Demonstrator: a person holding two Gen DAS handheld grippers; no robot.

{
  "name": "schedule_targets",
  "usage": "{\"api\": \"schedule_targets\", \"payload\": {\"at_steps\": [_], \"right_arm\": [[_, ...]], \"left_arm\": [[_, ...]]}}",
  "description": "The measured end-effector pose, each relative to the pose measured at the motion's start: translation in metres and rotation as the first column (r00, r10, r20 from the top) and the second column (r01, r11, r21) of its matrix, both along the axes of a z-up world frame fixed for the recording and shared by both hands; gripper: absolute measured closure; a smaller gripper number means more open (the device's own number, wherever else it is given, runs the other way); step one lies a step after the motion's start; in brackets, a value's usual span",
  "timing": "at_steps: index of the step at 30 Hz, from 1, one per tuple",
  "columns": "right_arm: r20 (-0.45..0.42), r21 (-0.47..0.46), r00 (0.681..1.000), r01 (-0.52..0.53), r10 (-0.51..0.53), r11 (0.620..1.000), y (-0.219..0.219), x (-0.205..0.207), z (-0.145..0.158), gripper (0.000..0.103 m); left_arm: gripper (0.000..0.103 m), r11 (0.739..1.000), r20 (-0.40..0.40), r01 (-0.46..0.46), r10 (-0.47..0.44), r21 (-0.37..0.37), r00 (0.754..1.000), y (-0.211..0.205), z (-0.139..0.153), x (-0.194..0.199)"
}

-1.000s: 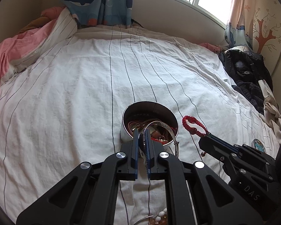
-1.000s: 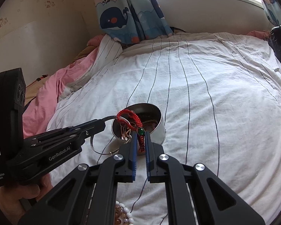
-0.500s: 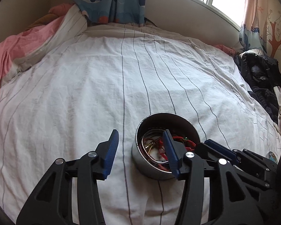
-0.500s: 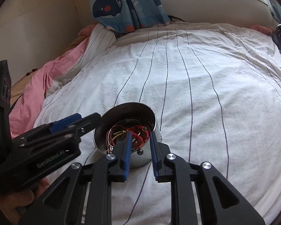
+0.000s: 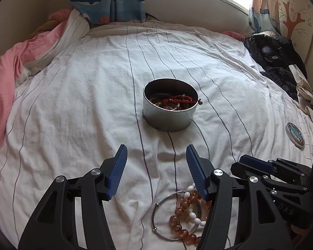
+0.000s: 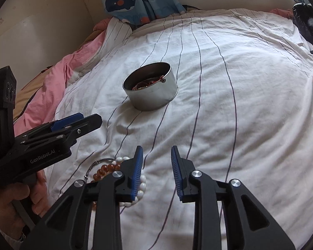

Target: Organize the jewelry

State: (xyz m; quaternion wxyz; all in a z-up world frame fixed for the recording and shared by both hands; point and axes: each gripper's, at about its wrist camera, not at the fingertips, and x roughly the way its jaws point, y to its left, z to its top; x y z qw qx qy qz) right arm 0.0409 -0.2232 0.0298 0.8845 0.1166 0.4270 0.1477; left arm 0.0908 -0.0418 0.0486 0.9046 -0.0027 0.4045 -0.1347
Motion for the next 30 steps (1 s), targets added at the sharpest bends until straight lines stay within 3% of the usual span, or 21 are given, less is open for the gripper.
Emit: {"api": "schedule_targets", "payload": {"at_steps": [5,10,13,19,23,25,30], "right_arm": [[-0.036,0.014,0.999,-0.009,0.009,1.000,0.002,-0.009,-0.012,0.070],[-0.028,-0.014,0.999,-0.022,0.022,1.000,0.010,-0.009,-0.014,0.069],[-0.024,-0.039,1.000,-0.015,0.014,0.999,0.011,-0.008,-0.017,0.062],[-0.040,-0.041,0.999,-0.026,0.025,0.999,0.012,-0.005,-0.021,0.062],[-0.047,-0.129,0.999,-0.028,0.022,0.991,0.017,-0.006,-0.024,0.062],[-0.035,-0.162,0.999,-0.022,0.016,0.987,0.018,-0.007,-0.022,0.057],[-0.015,-0.111,1.000,0.009,-0.011,0.994,0.007,-0.007,-0.017,0.055]], "left_arm": [[0.046,0.999,-0.015,0.037,-0.036,0.030,0.999,0.001,-0.010,-0.026],[0.044,0.999,-0.049,0.015,-0.013,0.052,0.999,0.013,-0.034,-0.044],[0.044,0.999,-0.057,0.000,0.003,0.055,0.998,0.022,-0.044,-0.048],[0.044,0.997,-0.038,0.003,0.000,0.075,0.999,0.021,-0.044,-0.051],[0.044,0.990,-0.029,-0.003,0.007,0.142,1.000,0.020,-0.044,-0.053],[0.043,0.987,-0.026,-0.011,0.016,0.162,1.000,0.021,-0.045,-0.053],[0.042,0.981,-0.010,-0.017,0.019,0.192,1.000,0.019,-0.044,-0.054]]}}
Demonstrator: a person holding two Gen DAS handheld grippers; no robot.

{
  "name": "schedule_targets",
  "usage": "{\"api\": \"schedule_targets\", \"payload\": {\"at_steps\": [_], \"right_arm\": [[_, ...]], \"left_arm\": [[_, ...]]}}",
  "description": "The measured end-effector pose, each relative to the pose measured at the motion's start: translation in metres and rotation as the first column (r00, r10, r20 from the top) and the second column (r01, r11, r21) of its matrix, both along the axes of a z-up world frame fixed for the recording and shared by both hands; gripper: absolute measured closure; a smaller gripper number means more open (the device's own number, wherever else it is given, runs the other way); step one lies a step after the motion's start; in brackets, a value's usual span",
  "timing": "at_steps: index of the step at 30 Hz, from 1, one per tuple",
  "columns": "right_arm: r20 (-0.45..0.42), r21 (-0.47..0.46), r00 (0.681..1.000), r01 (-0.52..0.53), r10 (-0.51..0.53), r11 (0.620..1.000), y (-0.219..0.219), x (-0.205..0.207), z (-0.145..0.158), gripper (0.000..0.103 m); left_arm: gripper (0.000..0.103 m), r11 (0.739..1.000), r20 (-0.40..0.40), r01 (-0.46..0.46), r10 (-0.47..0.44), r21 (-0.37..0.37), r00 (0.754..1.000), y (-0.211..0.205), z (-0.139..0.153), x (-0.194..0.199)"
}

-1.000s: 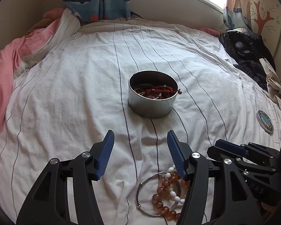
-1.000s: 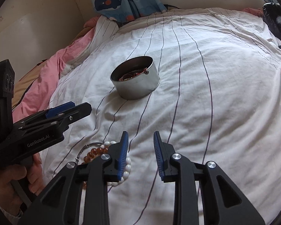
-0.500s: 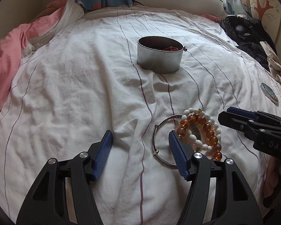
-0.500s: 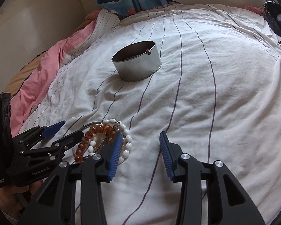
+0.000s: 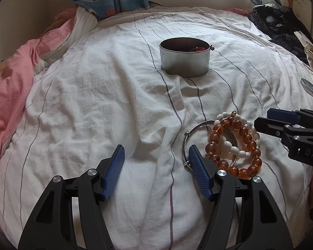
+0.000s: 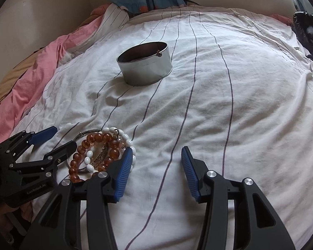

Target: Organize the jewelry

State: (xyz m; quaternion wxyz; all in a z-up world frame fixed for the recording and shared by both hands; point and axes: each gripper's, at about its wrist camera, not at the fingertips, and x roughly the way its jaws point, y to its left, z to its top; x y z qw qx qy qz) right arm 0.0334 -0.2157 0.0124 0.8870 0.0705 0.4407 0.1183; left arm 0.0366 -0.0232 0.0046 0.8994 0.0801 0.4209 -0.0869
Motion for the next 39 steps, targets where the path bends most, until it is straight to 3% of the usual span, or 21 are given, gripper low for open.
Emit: {"api": "schedule_targets", "payload": {"at_steps": [3,6,14,16,19,23,27,31,33,39], "right_arm": [[0.041,0.093,0.999,0.008,-0.012,0.996,-0.006,0.006,0.008,0.055],[0.051,0.233,0.999,0.001,-0.014,0.972,-0.009,0.028,0.012,0.055],[0.062,0.291,0.998,-0.006,-0.013,0.957,0.001,0.079,0.010,0.054],[0.066,0.277,0.998,0.002,-0.021,0.961,0.000,0.080,0.013,0.054],[0.051,0.143,0.998,0.037,-0.045,0.989,-0.004,0.064,0.021,0.054],[0.030,0.079,0.994,0.104,-0.106,0.991,-0.024,0.026,0.021,0.046],[-0.017,0.076,0.993,0.117,-0.116,0.990,-0.032,0.016,0.009,0.046],[-0.018,0.077,0.994,0.112,-0.111,0.991,-0.030,0.019,0.008,0.046],[-0.025,0.080,0.993,0.113,-0.111,0.990,-0.030,0.019,0.006,0.046],[-0.014,0.092,0.993,0.117,-0.117,0.989,-0.033,0.019,0.009,0.046]], "left_arm": [[0.040,1.000,0.026,0.009,-0.008,-0.005,1.000,-0.002,0.004,-0.002],[0.035,1.000,0.000,0.012,-0.012,-0.020,1.000,-0.003,-0.002,0.002],[0.033,0.999,0.005,0.005,-0.005,-0.054,1.000,0.001,0.000,0.004],[0.033,0.996,0.070,-0.027,0.033,-0.085,0.997,0.008,0.013,0.002],[0.033,0.997,0.187,-0.029,0.043,-0.073,0.981,0.006,0.042,0.016],[0.033,0.997,0.225,0.070,-0.071,0.013,0.972,-0.029,0.054,0.061],[0.033,0.982,0.226,0.154,-0.176,0.110,0.958,-0.079,0.047,0.094],[0.033,0.966,0.201,0.193,-0.226,0.173,0.953,-0.117,0.037,0.100],[0.033,0.968,0.198,0.162,-0.199,0.189,0.960,-0.123,0.033,0.107],[0.032,0.992,0.172,0.062,-0.081,0.110,0.982,-0.109,0.033,0.134]]}}
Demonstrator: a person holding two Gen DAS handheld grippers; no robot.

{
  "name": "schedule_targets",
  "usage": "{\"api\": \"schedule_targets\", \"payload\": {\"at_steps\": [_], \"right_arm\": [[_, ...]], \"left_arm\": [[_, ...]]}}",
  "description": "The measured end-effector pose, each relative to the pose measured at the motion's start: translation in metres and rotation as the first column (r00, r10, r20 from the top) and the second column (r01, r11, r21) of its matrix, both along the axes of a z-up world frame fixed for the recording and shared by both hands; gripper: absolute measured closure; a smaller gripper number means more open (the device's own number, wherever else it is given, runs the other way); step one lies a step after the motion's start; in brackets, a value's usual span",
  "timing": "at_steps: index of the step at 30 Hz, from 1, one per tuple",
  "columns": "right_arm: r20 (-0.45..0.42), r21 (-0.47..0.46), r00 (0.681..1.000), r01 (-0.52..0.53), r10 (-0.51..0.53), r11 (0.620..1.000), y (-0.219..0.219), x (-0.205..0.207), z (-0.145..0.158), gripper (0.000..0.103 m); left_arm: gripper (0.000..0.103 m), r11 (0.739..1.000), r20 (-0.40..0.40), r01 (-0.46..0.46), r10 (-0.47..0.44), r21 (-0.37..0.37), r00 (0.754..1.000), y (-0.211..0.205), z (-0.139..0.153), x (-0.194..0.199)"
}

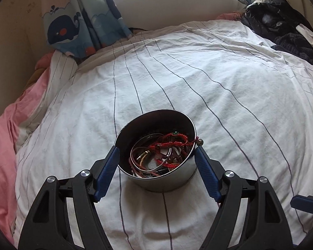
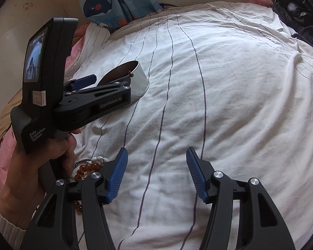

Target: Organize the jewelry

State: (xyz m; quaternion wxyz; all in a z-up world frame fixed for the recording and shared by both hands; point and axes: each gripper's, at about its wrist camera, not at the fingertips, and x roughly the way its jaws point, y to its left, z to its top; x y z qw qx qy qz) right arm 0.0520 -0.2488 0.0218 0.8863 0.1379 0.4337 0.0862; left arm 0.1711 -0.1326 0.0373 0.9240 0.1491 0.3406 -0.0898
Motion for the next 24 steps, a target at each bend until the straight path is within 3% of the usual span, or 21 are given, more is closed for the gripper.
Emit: {"api": "schedule_targets", "payload": {"at_steps": [5,8,14,20,22,24], "right_arm": [[0.006,0.008,1.000,-0.014,0.014,1.000,0.003,-0.001,0.001,0.045],[0.004,0.013,1.000,-0.017,0.017,1.000,0.004,-0.001,0.001,0.045],[0.004,0.020,1.000,-0.017,0.017,1.000,0.003,-0.001,0.001,0.045],[0.003,0.024,1.000,-0.020,0.020,1.000,0.004,0.000,0.001,0.045],[0.003,0.024,1.000,-0.019,0.019,1.000,0.004,0.001,0.001,0.045],[0.002,0.026,1.000,-0.021,0.021,0.999,0.004,0.000,0.001,0.045]], "left_arm": [[0.030,0.989,-0.006,-0.061,0.060,-0.134,0.998,0.019,0.008,0.004],[0.028,0.982,-0.034,-0.071,0.066,-0.172,0.997,0.021,0.006,0.009],[0.028,0.995,-0.061,0.010,-0.017,-0.104,0.998,-0.003,-0.001,0.009],[0.028,1.000,-0.053,-0.001,0.002,0.030,0.999,-0.019,-0.011,0.009],[0.028,1.000,-0.025,-0.027,0.027,0.016,0.999,-0.016,-0.007,0.012],[0.028,0.997,-0.002,-0.061,0.061,-0.050,0.998,-0.006,0.002,0.013]]}}
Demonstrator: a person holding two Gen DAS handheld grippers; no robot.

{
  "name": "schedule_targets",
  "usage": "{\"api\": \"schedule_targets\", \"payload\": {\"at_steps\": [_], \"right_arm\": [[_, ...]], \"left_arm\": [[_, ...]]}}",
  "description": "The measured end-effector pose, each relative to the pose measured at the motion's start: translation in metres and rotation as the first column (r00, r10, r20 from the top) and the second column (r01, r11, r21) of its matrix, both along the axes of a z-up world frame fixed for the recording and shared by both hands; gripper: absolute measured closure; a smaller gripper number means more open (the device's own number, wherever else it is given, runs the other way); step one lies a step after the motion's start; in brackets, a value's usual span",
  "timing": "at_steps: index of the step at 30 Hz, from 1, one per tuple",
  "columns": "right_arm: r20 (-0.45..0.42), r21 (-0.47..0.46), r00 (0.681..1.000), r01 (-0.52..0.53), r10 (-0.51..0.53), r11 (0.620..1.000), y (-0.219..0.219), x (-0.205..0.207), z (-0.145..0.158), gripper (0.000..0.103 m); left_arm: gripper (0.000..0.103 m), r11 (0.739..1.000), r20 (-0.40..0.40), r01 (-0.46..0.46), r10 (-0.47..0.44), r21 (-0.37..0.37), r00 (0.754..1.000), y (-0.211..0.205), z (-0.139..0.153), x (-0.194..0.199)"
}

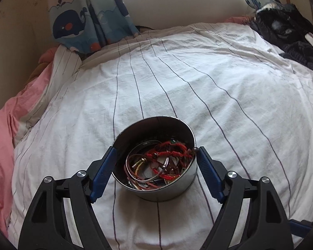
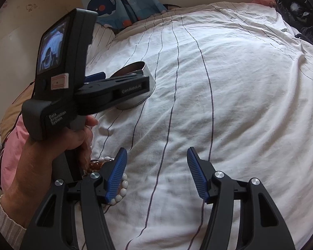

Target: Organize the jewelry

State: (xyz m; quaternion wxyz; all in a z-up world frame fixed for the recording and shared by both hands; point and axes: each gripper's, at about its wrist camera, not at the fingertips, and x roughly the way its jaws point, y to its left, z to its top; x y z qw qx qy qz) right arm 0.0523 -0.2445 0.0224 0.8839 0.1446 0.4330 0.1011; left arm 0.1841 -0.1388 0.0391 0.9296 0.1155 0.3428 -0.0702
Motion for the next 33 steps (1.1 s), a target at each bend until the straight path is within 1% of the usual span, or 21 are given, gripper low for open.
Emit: {"api": "schedule_targets", "payload": {"at_steps": [1,3,4,5,7,9,11,14,15,16,17,19,22,23,24,26,29,30,32,33], "right_arm": [[0.000,0.000,1.000,-0.001,0.001,1.000,0.000,0.000,0.000,0.045],[0.000,-0.001,1.000,-0.004,0.004,1.000,0.001,0.000,0.000,0.045],[0.000,-0.001,1.000,-0.005,0.005,1.000,0.001,0.000,-0.001,0.045],[0.000,-0.001,1.000,-0.005,0.005,1.000,0.001,0.000,-0.001,0.045],[-0.001,-0.003,1.000,-0.007,0.007,1.000,0.001,0.000,-0.001,0.045],[-0.004,-0.005,1.000,-0.007,0.007,1.000,0.001,0.000,-0.002,0.045],[-0.008,-0.007,1.000,-0.007,0.007,1.000,0.001,0.001,-0.003,0.045],[-0.013,-0.009,1.000,-0.010,0.009,1.000,0.002,0.001,-0.005,0.045],[-0.015,-0.010,1.000,-0.012,0.012,1.000,0.003,0.001,-0.005,0.045],[-0.016,-0.011,1.000,-0.015,0.014,1.000,0.003,0.001,-0.006,0.045],[-0.016,-0.013,1.000,-0.016,0.016,1.000,0.004,0.001,-0.005,0.045],[-0.014,-0.019,1.000,-0.019,0.018,1.000,0.005,0.001,-0.005,0.045],[-0.018,-0.030,0.999,-0.036,0.035,0.999,0.008,0.002,-0.006,0.045],[-0.023,-0.032,0.999,-0.046,0.045,0.998,0.010,0.002,-0.007,0.045],[-0.029,-0.030,0.998,-0.059,0.058,0.998,0.011,0.001,-0.008,0.045],[-0.039,-0.025,0.996,-0.083,0.082,0.996,0.013,-0.001,-0.009,0.045],[-0.039,-0.043,0.992,-0.124,0.122,0.991,0.016,-0.004,-0.007,0.045],[-0.039,-0.046,0.989,-0.141,0.140,0.989,0.018,-0.005,-0.007,0.046],[-0.046,-0.058,0.984,-0.177,0.175,0.982,0.025,-0.007,-0.007,0.053],[-0.047,-0.061,0.981,-0.190,0.188,0.980,0.027,-0.007,-0.006,0.054]], "left_arm": [[0.027,0.999,0.008,-0.017,0.018,-0.037,1.000,0.006,0.004,0.000],[0.026,0.993,-0.008,-0.049,0.048,-0.110,0.999,0.019,0.006,0.003],[0.025,0.987,-0.016,-0.060,0.058,-0.151,0.998,0.026,0.006,0.004],[0.022,0.980,-0.028,-0.071,0.067,-0.184,0.997,0.032,0.006,0.004],[0.019,0.963,-0.065,-0.092,0.078,-0.253,0.995,0.044,0.001,0.008],[0.018,0.949,-0.095,-0.100,0.074,-0.300,0.993,0.050,-0.004,0.009],[0.018,0.917,-0.126,-0.128,0.086,-0.378,0.988,0.061,-0.008,0.010],[0.018,0.880,-0.153,-0.190,0.135,-0.436,0.979,0.078,-0.012,0.010],[0.018,0.887,-0.161,-0.203,0.148,-0.415,0.976,0.080,-0.014,0.011],[0.018,0.903,-0.173,-0.209,0.153,-0.376,0.973,0.080,-0.017,0.014],[0.018,0.917,-0.202,-0.213,0.151,-0.338,0.968,0.079,-0.023,0.017],[0.018,0.928,-0.253,-0.204,0.126,-0.311,0.959,0.080,-0.033,0.019],[0.018,0.957,-0.254,-0.165,0.103,-0.237,0.962,0.074,-0.032,0.010],[0.018,0.962,-0.254,-0.156,0.097,-0.224,0.962,0.073,-0.031,0.007],[0.018,0.963,-0.249,-0.154,0.097,-0.220,0.964,0.075,-0.028,0.004],[0.018,0.960,-0.221,-0.152,0.099,-0.237,0.970,0.083,-0.018,-0.008],[0.018,0.956,-0.180,-0.133,0.087,-0.262,0.980,0.098,0.002,-0.035],[0.018,0.958,-0.173,-0.120,0.076,-0.262,0.982,0.103,0.006,-0.045],[0.018,0.962,-0.176,-0.090,0.044,-0.259,0.983,0.112,0.009,-0.066],[0.018,0.965,-0.182,-0.077,0.031,-0.251,0.983,0.115,0.008,-0.076]]}}
